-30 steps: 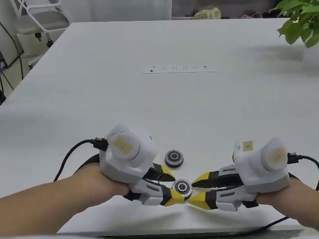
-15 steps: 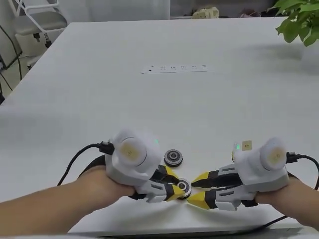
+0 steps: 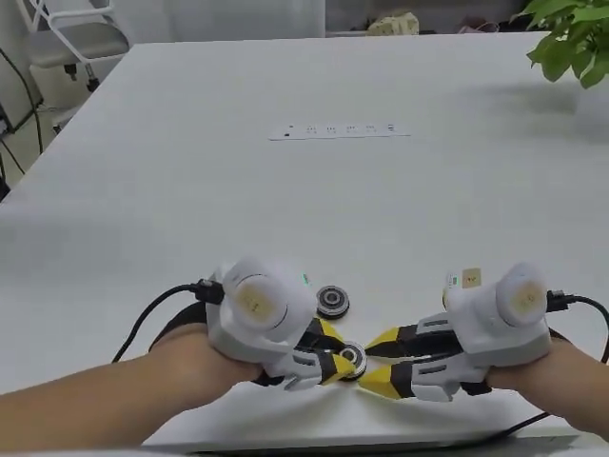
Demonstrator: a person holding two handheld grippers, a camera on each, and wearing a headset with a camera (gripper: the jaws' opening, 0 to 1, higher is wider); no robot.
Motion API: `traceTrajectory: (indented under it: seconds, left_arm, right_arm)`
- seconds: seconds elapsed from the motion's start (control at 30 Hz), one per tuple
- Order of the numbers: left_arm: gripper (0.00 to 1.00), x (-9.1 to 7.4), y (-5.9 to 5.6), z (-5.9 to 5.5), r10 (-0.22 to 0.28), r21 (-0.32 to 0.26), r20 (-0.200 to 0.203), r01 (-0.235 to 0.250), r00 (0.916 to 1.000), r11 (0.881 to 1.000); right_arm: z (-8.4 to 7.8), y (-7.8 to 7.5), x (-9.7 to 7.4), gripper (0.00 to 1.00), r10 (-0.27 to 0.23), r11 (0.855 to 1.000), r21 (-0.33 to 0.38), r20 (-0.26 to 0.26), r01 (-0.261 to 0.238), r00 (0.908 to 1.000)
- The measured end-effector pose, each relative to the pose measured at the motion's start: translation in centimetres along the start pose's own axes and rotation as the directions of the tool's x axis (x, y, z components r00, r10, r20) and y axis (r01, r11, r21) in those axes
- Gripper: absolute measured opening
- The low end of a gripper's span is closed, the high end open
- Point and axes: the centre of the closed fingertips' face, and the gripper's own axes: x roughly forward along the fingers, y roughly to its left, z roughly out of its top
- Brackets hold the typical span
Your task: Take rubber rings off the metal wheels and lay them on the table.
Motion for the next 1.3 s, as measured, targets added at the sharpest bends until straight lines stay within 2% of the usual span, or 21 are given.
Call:
traceTrajectory:
  seconds: [0.07, 0.43, 1.07, 1.3]
  left_arm:
    - [0.07, 0.0, 0.0, -0.2, 0.005, -0.001, -0.010, -0.005, 0.9999, 1.000]
    - [0.07, 0.2, -0.1, 0.0, 0.007, 0.003, 0.005, -0.007, 1.0000, 1.000]
    - [0.07, 0.1, -0.1, 0.3, 0.021, -0.008, 0.011, -0.021, 0.9997, 1.000]
    - [0.07, 0.1, -0.1, 0.3, 0.026, -0.010, 0.013, -0.026, 0.9996, 1.000]
  right_arm:
    - [0.2, 0.1, 0.1, 0.22, 0.000, 1.000, -0.002, 0.003, 0.000, 1.0000]
    - [0.5, 0.1, 0.7, 0.26, 0.002, 1.000, -0.022, 0.002, -0.002, 1.0000]
    - [0.1, 0.3, 0.0, 0.17, -0.020, 1.000, -0.018, -0.004, 0.020, 0.9998]
    - [0.0, 0.3, -0.2, 0.12, -0.029, 0.999, -0.042, -0.011, 0.029, 0.9995]
